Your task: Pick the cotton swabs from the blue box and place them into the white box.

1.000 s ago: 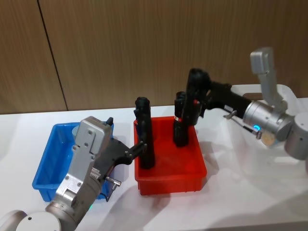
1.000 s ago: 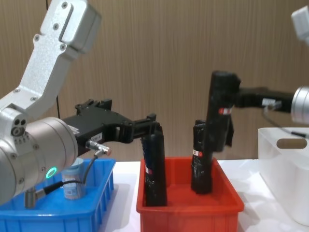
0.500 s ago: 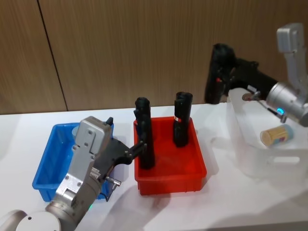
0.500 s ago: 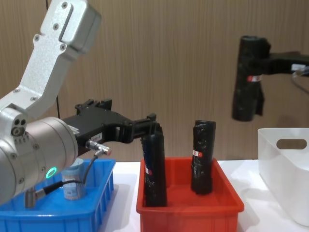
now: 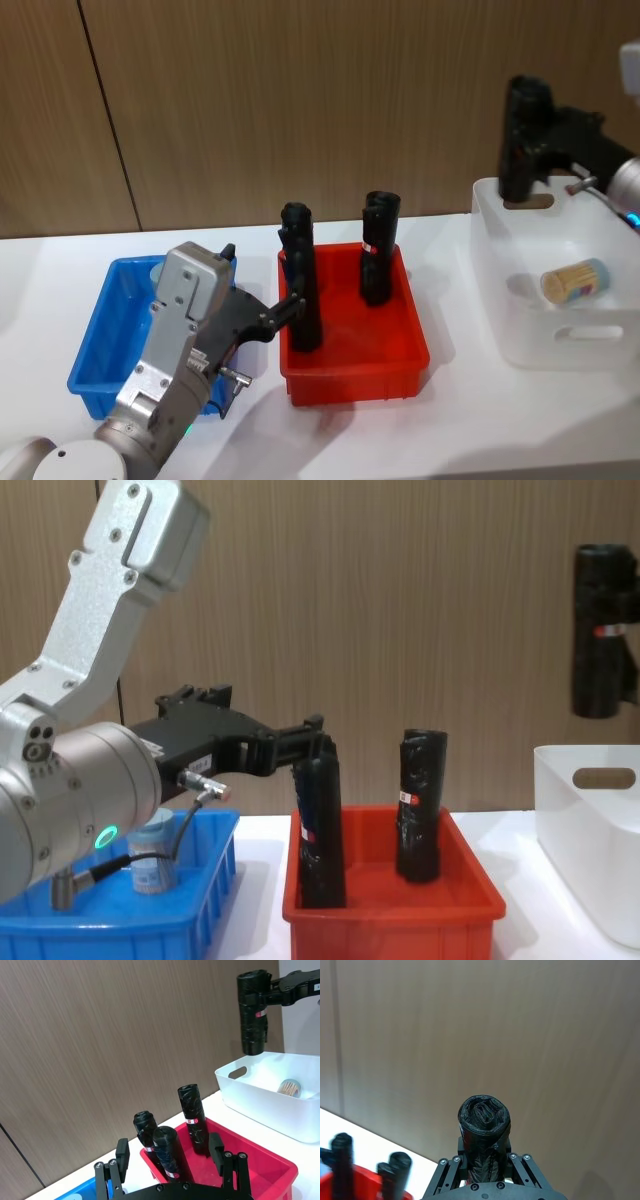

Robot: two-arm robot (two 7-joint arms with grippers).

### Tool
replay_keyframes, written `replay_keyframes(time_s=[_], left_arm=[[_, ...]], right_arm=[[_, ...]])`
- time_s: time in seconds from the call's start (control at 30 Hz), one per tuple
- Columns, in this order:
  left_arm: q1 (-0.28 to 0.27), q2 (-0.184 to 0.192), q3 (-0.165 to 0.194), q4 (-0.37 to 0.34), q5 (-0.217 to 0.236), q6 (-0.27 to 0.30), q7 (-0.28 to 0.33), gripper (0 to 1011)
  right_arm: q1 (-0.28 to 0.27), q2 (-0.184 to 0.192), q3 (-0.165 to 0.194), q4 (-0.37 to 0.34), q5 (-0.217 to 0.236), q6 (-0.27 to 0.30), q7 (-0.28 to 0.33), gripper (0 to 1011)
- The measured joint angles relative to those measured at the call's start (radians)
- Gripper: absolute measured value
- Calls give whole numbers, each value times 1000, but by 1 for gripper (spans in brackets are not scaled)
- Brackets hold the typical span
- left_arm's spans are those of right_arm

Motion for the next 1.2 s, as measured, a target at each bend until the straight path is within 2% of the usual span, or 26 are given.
replay_keyframes(time_s=[0.2, 0.6, 0.67, 0.7, 0.8, 0.93, 0.97, 1.1, 1.2], left_arm=[[0, 0, 0, 0, 0, 0, 0, 1004], [0, 0, 0, 0, 0, 0, 0, 1004], [0, 0, 0, 0, 0, 0, 0, 1004], [0, 0, 0, 0, 0, 0, 0, 1004], [0, 0, 0, 0, 0, 0, 0, 1004], [0, 0, 0, 0, 0, 0, 0, 1004], [0, 0, 0, 0, 0, 0, 0, 1004], [0, 0, 0, 0, 0, 0, 0, 1004], [0, 0, 0, 0, 0, 0, 0, 1004]], right_arm=[[4, 18, 19, 34, -28, 10, -35, 352], [61, 45, 53, 219, -55, -4, -66, 352], [75, 48, 56, 257, -57, -13, -68, 377], [81, 49, 57, 272, -57, -16, -68, 392], [97, 51, 60, 315, -58, -26, -70, 521], [116, 54, 62, 363, -61, -38, -72, 600], [121, 54, 63, 377, -62, -42, -73, 660], [132, 56, 65, 405, -62, -51, -75, 751], [137, 57, 67, 416, -62, -56, -76, 864]])
